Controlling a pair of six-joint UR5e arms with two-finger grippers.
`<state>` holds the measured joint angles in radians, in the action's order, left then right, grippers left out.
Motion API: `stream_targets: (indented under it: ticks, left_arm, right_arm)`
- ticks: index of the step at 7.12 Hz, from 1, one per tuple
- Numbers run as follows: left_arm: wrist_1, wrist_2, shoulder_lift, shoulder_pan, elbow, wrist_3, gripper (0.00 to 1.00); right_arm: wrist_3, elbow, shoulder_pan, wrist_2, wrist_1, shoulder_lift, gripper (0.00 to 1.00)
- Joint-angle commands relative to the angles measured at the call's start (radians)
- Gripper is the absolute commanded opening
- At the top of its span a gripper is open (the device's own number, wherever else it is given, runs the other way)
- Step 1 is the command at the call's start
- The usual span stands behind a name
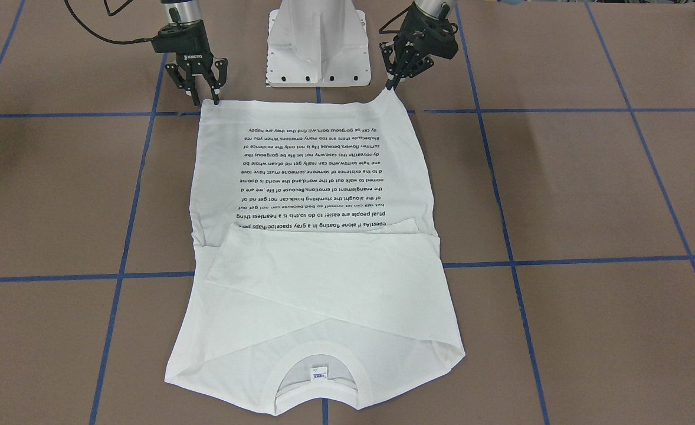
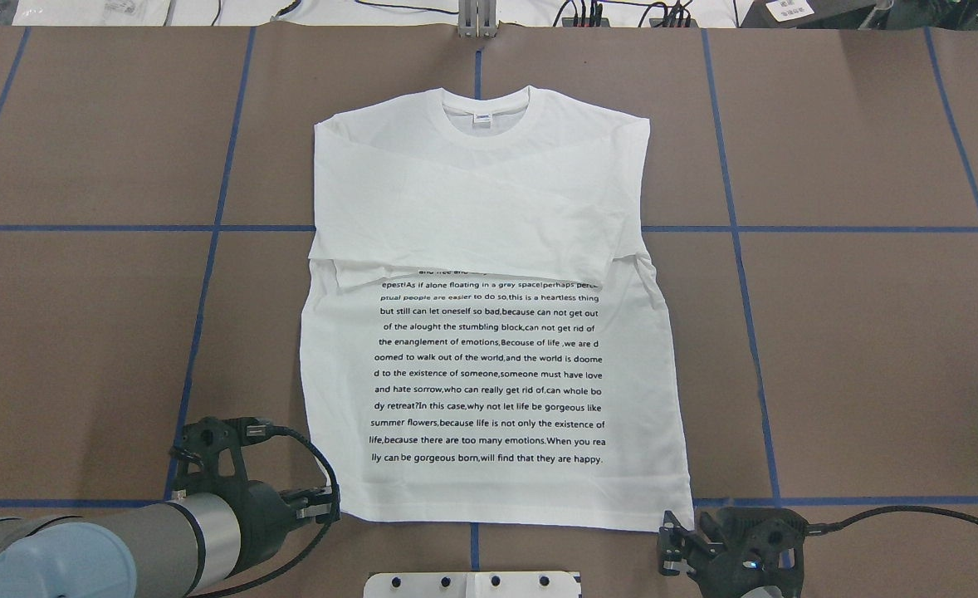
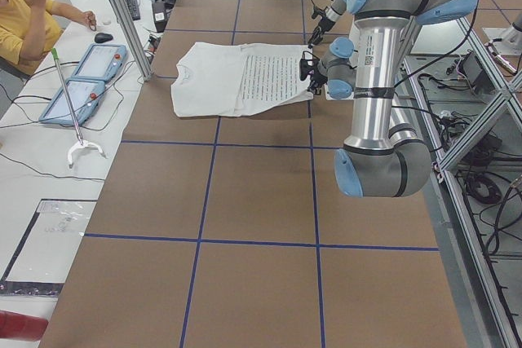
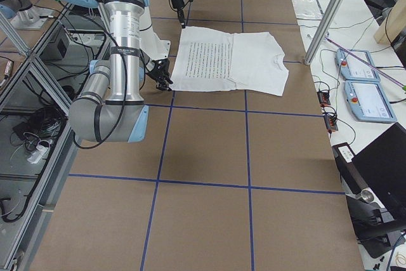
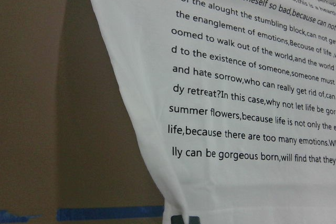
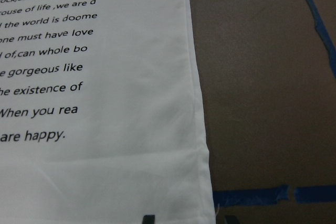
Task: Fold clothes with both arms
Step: 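Grasp the hem corners with both grippers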
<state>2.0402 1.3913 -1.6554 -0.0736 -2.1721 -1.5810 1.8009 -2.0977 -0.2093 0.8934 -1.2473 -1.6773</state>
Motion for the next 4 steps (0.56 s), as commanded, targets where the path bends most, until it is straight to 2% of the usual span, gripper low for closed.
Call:
stream_targets:
  ticks: [1, 2, 3, 4]
  left_arm:
    - [0.000, -0.002, -0.001, 0.000, -0.002, -0.001, 0.00]
    - [0.000, -0.002, -0.001, 0.000, -0.006, 0.001, 0.00]
    - [0.000, -0.002, 0.000, -0.002, -0.011, 0.001, 0.00]
    - [0.000, -0.002, 0.000, -0.002, -0.012, -0.001, 0.00]
  right_arm:
    - [0.000, 0.004, -0.001, -0.002, 0.000, -0.001, 0.39]
    - [0.001, 0.004, -0.002, -0.002, 0.000, 0.001, 0.10]
    - [0.001, 0.004, -0.002, -0.004, 0.000, 0.001, 0.00]
    - [0.001, 0.004, -0.002, -0.004, -0.001, 0.001, 0.00]
